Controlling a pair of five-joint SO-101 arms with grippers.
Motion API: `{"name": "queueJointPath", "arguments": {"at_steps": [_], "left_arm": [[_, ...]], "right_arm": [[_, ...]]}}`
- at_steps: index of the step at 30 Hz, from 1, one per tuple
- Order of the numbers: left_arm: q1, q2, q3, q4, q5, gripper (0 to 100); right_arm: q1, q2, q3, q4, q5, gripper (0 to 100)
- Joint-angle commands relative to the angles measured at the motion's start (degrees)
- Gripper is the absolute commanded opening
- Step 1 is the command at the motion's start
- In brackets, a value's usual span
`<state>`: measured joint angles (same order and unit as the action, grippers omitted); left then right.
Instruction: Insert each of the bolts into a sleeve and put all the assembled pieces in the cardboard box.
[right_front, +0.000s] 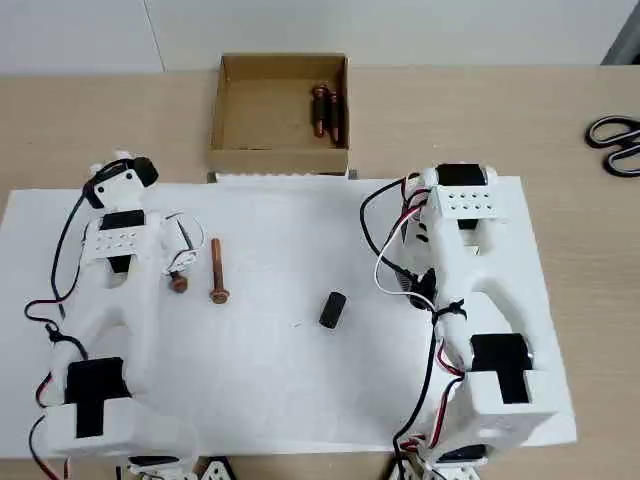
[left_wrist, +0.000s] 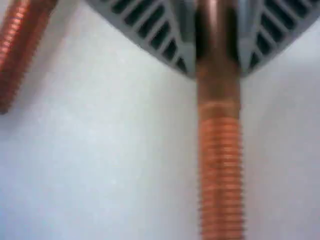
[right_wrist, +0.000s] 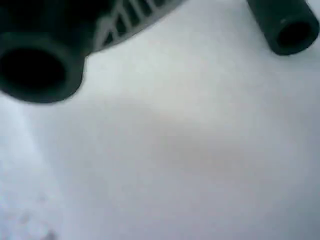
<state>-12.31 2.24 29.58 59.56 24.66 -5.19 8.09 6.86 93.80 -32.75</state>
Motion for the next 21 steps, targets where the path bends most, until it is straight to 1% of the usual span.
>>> {"name": "queueJointPath", "arguments": {"at_steps": [1,4,6,8,12,15,19,21], "left_arm": [[-0.53,-0.62,-1.98,-0.62,0.0,0],[-0.44,-0.7,-3.82,0.44,0.09,0],[-0.44,-0.7,-7.69,4.75,1.76,0],[-0.44,-0.7,-12.97,10.55,6.51,0],[-0.44,-0.26,-24.92,22.33,19.34,0],[1.14,-0.18,-30.37,29.19,27.69,0],[4.13,-0.18,-33.27,36.04,34.64,1],[4.75,-0.18,-33.27,37.01,39.38,1]], "right_arm": [[0.4,-3.3,-0.18,-0.4,0.7,0.2],[0.4,-3.3,-0.18,-0.4,0.7,0.2],[0.4,-3.3,-0.18,-0.4,0.7,0.2],[0.4,-3.3,-0.18,-0.4,0.7,0.2],[0.4,-3.3,-0.26,-0.4,0.7,0.2],[0.22,-3.3,-0.35,-0.4,0.7,0.2],[0.04,-3.3,-0.35,-0.4,0.7,0.2],[0.04,-3.3,-0.35,-0.4,0.7,0.2]]}}
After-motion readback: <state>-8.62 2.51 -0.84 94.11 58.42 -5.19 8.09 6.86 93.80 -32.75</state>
